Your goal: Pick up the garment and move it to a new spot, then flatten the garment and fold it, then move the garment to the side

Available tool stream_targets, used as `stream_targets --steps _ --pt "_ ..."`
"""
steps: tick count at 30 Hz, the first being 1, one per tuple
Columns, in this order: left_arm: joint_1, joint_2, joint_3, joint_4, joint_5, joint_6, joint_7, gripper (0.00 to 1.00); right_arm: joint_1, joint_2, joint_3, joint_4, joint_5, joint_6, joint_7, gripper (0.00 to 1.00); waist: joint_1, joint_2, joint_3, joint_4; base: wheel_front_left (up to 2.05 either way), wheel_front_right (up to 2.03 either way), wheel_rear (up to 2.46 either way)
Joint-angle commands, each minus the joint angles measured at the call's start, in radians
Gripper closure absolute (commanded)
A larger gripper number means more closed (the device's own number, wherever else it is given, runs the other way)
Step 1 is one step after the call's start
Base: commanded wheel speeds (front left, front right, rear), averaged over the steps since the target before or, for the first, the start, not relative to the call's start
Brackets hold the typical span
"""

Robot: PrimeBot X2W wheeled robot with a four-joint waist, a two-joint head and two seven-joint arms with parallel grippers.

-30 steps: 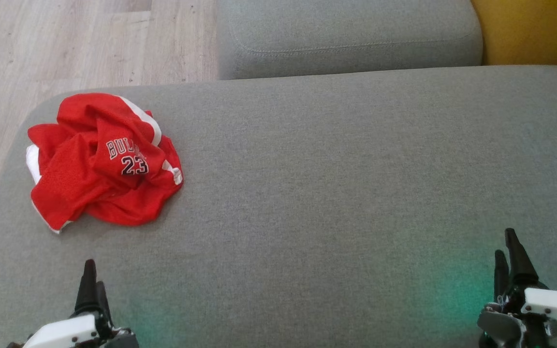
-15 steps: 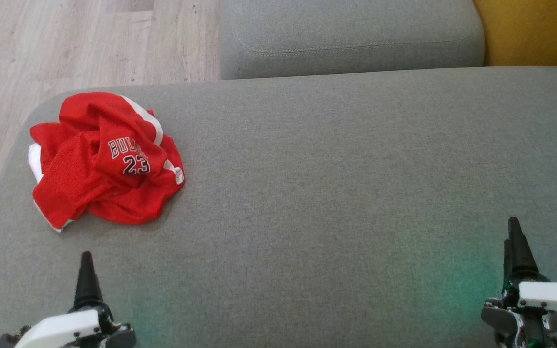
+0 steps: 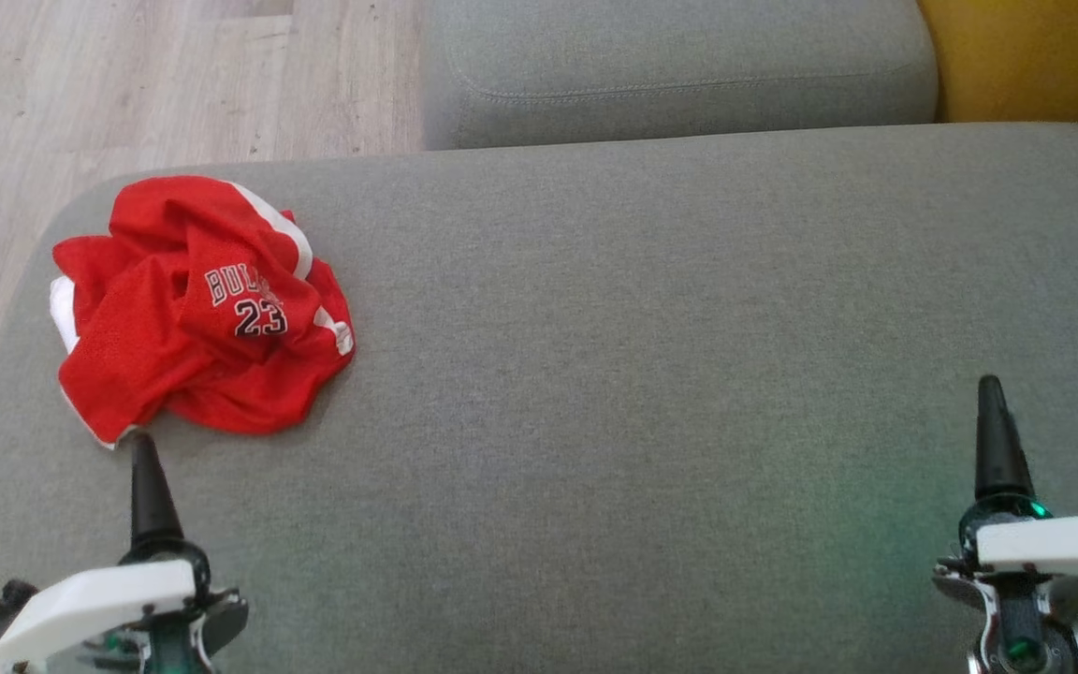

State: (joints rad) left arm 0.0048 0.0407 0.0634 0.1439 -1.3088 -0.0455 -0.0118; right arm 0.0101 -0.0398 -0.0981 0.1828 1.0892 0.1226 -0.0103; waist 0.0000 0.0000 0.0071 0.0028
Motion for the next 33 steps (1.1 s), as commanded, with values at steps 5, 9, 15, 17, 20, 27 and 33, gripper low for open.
stream_targets --steps 5,9,15,17,20,27,33 --pt "-0.051 0.006 -0.029 -0.096 0.137 0.046 -0.023 0.0 -0.049 -0.005 0.028 -0.088 -0.133 0.003 -0.023 0.0 0.0 0.0 0.004 -0.005 0.0 0.0 0.0" --pt "-0.063 0.006 -0.081 -0.143 0.267 0.087 -0.038 0.0 -0.052 -0.006 0.051 -0.126 -0.24 0.004 -0.038 0.0 0.0 0.0 0.01 -0.009 0.0 0.0 0.0" --pt "-0.073 0.007 -0.151 -0.168 0.424 0.117 -0.055 0.0 -0.049 -0.006 0.066 -0.154 -0.345 0.004 -0.056 0.0 0.0 0.0 0.013 -0.013 0.0 0.0 0.0" --pt "-0.077 0.007 -0.174 -0.173 0.469 0.126 -0.061 0.0 -0.047 -0.006 0.074 -0.16 -0.38 0.004 -0.061 0.0 0.0 0.0 0.014 -0.014 0.0 0.0 0.0" --pt "-0.079 0.008 -0.193 -0.177 0.507 0.133 -0.067 0.0 -0.046 -0.006 0.088 -0.163 -0.418 0.004 -0.067 0.0 0.0 0.0 0.014 -0.015 0.0 0.0 0.0" --pt "-0.081 0.022 -0.25 -0.188 0.584 0.137 -0.087 0.0 -0.043 -0.007 0.118 -0.173 -0.549 0.005 -0.088 0.0 0.0 0.0 0.012 -0.021 0.0 0.0 0.0" --pt "-0.076 0.032 -0.276 -0.176 0.657 0.121 -0.105 0.0 -0.042 -0.007 0.139 -0.181 -0.652 0.005 -0.106 0.0 0.0 0.0 0.011 -0.026 0.0 0.0 0.0"
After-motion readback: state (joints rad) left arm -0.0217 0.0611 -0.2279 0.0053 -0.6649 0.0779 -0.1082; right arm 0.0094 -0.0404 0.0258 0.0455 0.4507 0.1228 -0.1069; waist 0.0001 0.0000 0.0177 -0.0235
